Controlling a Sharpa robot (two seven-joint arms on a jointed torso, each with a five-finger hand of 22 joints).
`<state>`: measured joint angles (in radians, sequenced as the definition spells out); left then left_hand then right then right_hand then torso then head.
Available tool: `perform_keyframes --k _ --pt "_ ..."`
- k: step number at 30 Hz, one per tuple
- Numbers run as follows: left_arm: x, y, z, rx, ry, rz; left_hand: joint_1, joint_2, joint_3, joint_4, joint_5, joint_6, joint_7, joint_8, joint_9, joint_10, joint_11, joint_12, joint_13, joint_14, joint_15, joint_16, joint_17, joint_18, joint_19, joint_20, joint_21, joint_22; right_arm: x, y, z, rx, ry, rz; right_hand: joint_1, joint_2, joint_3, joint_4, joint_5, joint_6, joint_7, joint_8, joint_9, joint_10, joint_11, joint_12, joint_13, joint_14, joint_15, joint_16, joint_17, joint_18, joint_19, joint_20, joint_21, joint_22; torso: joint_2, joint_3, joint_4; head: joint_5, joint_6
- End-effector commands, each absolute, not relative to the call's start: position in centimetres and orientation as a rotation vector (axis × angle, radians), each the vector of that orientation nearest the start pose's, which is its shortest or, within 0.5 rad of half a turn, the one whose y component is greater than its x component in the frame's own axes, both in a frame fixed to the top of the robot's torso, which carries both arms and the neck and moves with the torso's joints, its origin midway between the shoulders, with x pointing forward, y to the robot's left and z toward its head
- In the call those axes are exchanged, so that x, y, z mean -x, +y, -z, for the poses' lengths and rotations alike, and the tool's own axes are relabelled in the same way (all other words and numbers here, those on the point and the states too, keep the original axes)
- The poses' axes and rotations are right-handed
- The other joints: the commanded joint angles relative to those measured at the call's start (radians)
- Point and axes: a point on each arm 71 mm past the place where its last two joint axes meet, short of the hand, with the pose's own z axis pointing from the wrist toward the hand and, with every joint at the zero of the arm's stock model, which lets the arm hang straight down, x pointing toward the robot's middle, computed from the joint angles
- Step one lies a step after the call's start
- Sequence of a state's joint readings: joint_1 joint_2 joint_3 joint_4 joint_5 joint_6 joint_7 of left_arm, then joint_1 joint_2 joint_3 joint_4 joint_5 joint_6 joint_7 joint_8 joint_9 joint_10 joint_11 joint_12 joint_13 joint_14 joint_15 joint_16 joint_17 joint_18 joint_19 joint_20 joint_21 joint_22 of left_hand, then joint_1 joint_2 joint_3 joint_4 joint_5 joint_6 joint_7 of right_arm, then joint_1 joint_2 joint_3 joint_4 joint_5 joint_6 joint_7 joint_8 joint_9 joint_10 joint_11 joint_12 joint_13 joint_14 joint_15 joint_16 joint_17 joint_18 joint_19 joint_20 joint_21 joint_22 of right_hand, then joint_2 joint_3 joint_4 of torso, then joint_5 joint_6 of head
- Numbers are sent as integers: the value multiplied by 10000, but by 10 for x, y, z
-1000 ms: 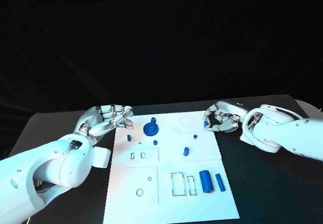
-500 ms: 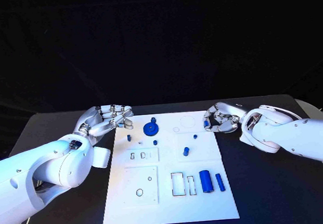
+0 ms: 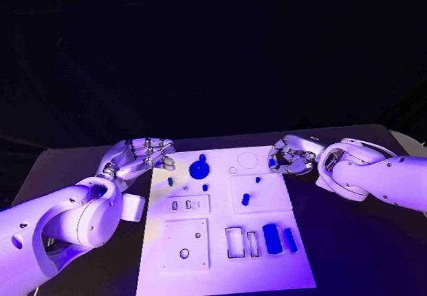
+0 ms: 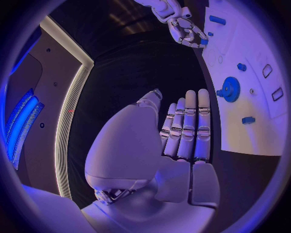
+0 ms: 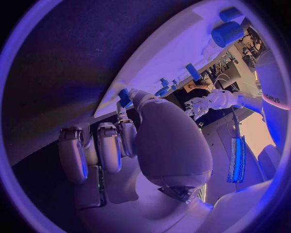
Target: Assemble the parts on the task board
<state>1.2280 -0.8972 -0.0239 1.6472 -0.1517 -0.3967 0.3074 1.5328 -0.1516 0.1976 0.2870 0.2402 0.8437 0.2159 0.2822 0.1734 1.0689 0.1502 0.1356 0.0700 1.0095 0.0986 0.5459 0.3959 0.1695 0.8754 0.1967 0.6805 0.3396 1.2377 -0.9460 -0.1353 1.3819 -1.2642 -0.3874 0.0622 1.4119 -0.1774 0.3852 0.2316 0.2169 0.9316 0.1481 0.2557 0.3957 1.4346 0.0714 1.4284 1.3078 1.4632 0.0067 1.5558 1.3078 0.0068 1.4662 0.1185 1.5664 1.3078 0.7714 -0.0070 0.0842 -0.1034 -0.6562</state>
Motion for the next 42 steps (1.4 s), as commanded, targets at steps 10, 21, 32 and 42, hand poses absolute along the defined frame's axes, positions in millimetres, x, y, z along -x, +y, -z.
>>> perform_keyframes --k 10,21,32,42 --pt "-472 200 151 9624 14729 15006 -1 -63 53 6 -50 -36 17 -9 -12 -8 59 -54 8 -75 -15 50 14 96 -88 -18 74 17 -495 -293 195 -170 16004 -5882 121 383 447 -236 -219 363 -187 322 151 112 -211 113 1166 995 -220 53 2256 -68 1046 -221 44 2630 -9 11 -10 26 -30" --pt "-474 201 152 9636 14692 14956 2 -59 57 4 -49 -37 18 -10 -12 -9 59 -55 8 -76 -15 51 16 96 -91 -18 78 20 -473 -246 171 -85 15481 -6748 125 512 671 -340 -276 378 -220 403 205 83 -244 64 1118 1002 -253 60 2287 -68 1046 -260 44 2630 -44 -24 2 133 -107" --pt "-479 203 153 9696 14632 14865 9 -54 66 0 -47 -40 19 -10 -12 -11 60 -57 9 -79 -15 54 19 97 -97 -17 86 25 -453 -150 165 1150 15758 -7798 92 558 736 -368 -316 391 -232 446 233 52 -254 21 1075 994 -263 50 2252 -68 1046 -272 44 2630 -115 -72 55 339 -275" --pt "-480 203 154 9731 14609 14828 9 -54 66 0 -47 -40 19 -10 -12 -11 60 -57 9 -79 -15 54 19 97 -97 -17 86 25 -449 -102 188 2098 16437 -7651 -84 528 741 -344 -343 414 -254 516 279 59 -270 10 1070 985 -277 38 2209 -68 1046 -287 44 2630 -156 -143 88 457 -397"
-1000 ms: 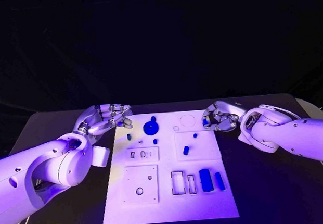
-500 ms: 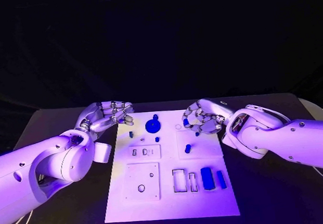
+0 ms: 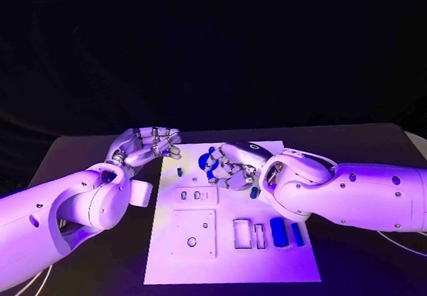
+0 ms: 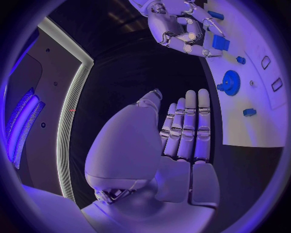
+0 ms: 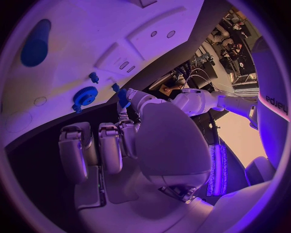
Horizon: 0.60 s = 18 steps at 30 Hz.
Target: Assemble the parts on the task board
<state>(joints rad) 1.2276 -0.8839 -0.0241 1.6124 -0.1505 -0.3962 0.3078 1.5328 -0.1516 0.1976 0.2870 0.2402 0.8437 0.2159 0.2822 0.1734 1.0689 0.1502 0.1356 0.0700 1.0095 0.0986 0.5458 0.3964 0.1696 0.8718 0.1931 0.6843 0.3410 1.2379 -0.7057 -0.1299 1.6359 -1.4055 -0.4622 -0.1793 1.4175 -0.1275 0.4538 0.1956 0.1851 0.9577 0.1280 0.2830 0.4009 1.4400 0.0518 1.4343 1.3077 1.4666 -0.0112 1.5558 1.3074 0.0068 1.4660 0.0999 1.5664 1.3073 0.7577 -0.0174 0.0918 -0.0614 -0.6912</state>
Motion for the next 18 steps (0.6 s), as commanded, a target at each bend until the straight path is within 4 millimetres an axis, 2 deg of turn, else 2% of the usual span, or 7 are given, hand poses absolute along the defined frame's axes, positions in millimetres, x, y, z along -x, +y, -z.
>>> perform_keyframes --k 1,12,18 --pt "-480 203 154 9734 14606 14822 9 -54 66 0 -47 -39 19 -10 -12 -11 59 -57 9 -79 -15 55 13 96 -61 19 48 10 -449 -99 190 2162 16479 -7621 -140 28 55 17 -25 153 -53 243 227 4 -74 -49 1070 951 -98 38 2213 -68 1048 -101 44 2635 -16 -35 0 50 -57" --pt "-479 204 154 9738 14595 14811 9 -54 66 0 -47 -39 19 -10 -12 -11 59 -57 9 -79 -15 55 13 96 -61 19 48 10 -443 -81 209 2703 16818 -7308 -239 -3 49 32 -26 153 -65 274 247 7 -84 -53 1068 951 -109 38 2214 -68 1048 -111 44 2635 2 -1 2 144 -132" --pt "-479 204 153 9739 14599 14814 9 -54 66 0 -47 -39 19 -10 -12 -11 59 -57 9 -79 -15 55 13 96 -61 19 48 10 -443 -77 214 2847 16847 -7162 -316 -34 41 44 -33 153 -73 297 262 14 -93 -51 1073 954 -116 40 2224 -68 1048 -118 44 2635 -1 1 7 156 -160"
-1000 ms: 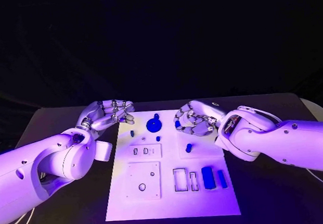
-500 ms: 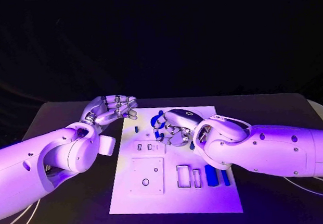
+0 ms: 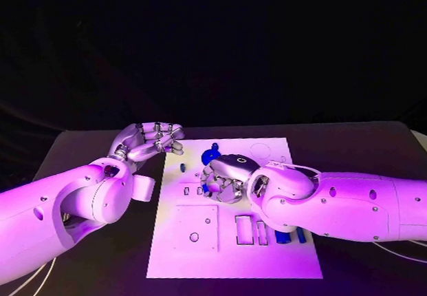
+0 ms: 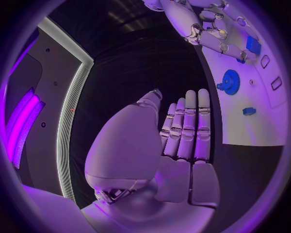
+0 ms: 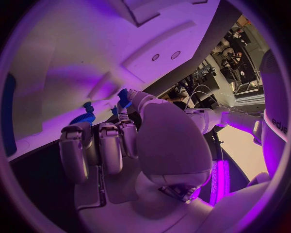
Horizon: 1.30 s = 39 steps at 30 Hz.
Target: Assemble the parts on the task board
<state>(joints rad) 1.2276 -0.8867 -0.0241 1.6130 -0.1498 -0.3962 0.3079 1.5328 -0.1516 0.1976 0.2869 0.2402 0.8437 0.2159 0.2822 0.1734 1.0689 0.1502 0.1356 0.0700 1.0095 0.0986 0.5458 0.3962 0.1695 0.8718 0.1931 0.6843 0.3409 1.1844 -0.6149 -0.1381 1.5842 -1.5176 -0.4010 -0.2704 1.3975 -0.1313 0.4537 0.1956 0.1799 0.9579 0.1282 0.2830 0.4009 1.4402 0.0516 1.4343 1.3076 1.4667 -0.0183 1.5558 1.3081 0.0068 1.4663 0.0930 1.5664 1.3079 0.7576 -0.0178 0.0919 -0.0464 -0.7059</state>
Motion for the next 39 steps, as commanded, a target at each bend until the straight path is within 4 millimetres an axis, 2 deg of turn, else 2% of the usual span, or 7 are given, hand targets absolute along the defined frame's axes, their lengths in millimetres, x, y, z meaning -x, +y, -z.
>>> perform_keyframes --k 1,8,14,39 --pt "-479 204 153 9740 14598 14811 9 -53 66 0 -47 -40 19 -10 -12 -11 59 -57 9 -79 -15 55 15 97 -61 19 48 12 -443 -77 214 2859 16853 -7136 -115 4 43 44 19 150 -75 297 262 12 -91 -50 1074 952 -45 40 2217 -68 1045 -50 44 2629 -1 6 5 10 -23" --pt "-479 205 153 9747 14599 14800 9 -53 66 0 -47 -40 19 -10 -12 -11 59 -57 9 -79 -15 55 15 97 -61 19 48 12 -444 -76 217 2948 16897 -6996 -167 -22 36 52 8 144 -79 309 269 14 -95 -51 1075 950 -50 37 2208 -68 1045 -55 44 2629 6 9 -12 35 -62" --pt "-479 205 153 9748 14608 14802 17 -51 87 -4 -49 -41 22 -6 -12 -6 61 -58 12 -88 -14 68 29 99 -87 23 85 35 -445 -77 219 2974 16959 -6858 -195 -34 33 59 2 139 -80 313 273 16 -96 -50 1076 951 -53 38 2210 -68 1045 -57 44 2629 -8 6 3 19 -70" --pt "-479 207 153 9770 14605 14759 17 -51 87 -4 -49 -41 22 -6 -12 -6 61 -58 12 -88 -14 68 29 99 -87 23 85 35 -445 -75 221 3110 17069 -6631 -709 -308 -84 257 -236 -47 -31 300 273 -81 -61 -172 962 937 -34 17 2145 -68 1045 -57 44 2629 -12 0 1 -6 -73"
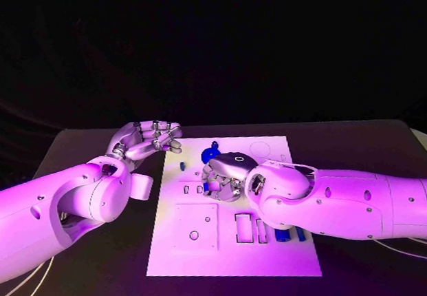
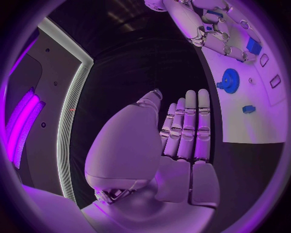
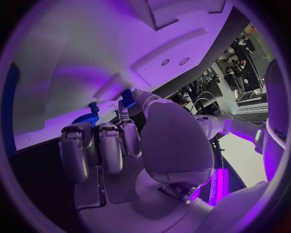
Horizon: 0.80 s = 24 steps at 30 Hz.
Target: Assemble the parts on the task board
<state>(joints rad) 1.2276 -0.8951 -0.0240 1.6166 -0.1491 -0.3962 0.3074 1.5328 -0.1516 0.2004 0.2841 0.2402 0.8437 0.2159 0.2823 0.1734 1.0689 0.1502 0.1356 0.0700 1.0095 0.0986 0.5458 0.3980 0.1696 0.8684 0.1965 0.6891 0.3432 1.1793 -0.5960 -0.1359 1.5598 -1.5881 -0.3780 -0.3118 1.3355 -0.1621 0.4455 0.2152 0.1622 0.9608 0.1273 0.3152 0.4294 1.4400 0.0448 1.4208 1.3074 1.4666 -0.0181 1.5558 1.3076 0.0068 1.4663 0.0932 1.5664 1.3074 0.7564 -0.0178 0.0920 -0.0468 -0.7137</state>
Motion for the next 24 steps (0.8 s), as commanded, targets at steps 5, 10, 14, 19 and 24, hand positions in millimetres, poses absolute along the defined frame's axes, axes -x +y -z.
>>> perform_keyframes --k 5,10,14,19,24 --pt "-479 207 153 9773 14606 14754 16 -51 59 25 -49 -41 22 -7 -12 -6 61 -58 12 -88 -13 68 11 98 -53 -12 37 11 -446 -75 221 3099 17031 -6624 -208 -134 -37 113 1 -253 50 -109 -53 -130 66 -86 923 933 8 10 2127 -68 1045 -30 44 2634 -1 2 -1 -12 14" --pt "-479 207 153 9779 14620 14751 16 -51 59 25 -49 -41 22 -7 -12 -6 61 -58 12 -88 -13 68 11 98 -53 -12 37 11 -446 -75 220 3076 16965 -6646 -382 -347 -121 208 25 -570 185 -290 -138 -216 185 -155 858 926 107 0 2098 -68 1045 48 44 2634 3 2 1 -10 13" --pt "-479 207 154 9783 14630 14750 16 -51 59 25 -49 -41 22 -7 -12 -6 61 -58 12 -88 -13 68 11 98 -53 -12 37 11 -445 -74 220 3063 16902 -6671 -465 -427 -178 268 -44 -661 230 -346 -168 -259 230 -187 827 922 149 -5 2082 -68 1045 89 44 2634 0 3 -1 -14 13" --pt "-479 208 154 9786 14636 14747 16 -51 59 25 -49 -41 22 -7 -12 -6 61 -58 12 -88 -13 68 11 98 -53 -12 37 11 -445 -74 220 3068 16856 -6690 -590 -511 -302 389 -259 -747 261 -396 -197 -306 268 -218 795 921 190 -6 2078 -68 1045 138 44 2634 3 3 -1 -12 7" --pt "-479 208 154 9788 14637 14744 16 -51 59 25 -49 -41 22 -7 -12 -6 61 -58 12 -88 -13 68 11 98 -53 -12 37 11 -445 -74 219 3045 16784 -6735 -656 -563 -435 484 -429 -827 279 -437 -220 -354 289 -254 758 917 210 -12 2061 -68 1045 163 44 2634 0 1 -1 -20 10"
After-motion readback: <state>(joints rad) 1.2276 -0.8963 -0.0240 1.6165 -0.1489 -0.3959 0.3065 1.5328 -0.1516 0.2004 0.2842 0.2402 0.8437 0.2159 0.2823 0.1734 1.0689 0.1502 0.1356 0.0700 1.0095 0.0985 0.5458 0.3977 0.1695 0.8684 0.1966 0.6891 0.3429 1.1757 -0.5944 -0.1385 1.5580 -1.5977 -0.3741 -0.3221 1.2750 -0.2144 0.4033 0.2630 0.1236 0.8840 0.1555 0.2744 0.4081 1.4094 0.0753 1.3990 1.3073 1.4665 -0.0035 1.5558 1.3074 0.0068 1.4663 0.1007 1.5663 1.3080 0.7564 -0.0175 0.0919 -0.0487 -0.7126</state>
